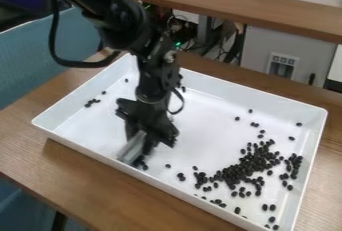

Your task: Sweep into pile

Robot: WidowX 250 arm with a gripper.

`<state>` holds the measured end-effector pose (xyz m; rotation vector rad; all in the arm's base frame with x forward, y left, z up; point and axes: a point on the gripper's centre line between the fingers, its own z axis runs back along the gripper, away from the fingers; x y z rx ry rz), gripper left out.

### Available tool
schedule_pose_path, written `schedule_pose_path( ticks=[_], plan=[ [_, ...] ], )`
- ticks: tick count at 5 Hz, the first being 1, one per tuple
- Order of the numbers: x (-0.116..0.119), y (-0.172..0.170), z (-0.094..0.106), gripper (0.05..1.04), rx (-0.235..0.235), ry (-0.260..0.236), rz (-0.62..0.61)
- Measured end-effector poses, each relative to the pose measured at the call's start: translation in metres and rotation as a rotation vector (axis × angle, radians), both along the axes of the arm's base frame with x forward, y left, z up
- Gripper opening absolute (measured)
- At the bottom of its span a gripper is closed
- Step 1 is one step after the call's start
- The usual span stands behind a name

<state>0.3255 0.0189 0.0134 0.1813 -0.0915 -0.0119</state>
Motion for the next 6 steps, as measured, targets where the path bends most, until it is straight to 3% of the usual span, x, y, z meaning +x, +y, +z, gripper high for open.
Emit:
schedule_pose_path(
  ticks=[2,4,6],
  plan=[
    [-0.003,-0.089,0.002,0.398,-0.055,-0.041,-0.127],
    [0.001,-0.146,-0.004,0.398,-0.098,-0.006,-0.197],
    [0.0,-0.15,-0.001,0.398,-0.14,-0.008,-0.195]
  ],
)
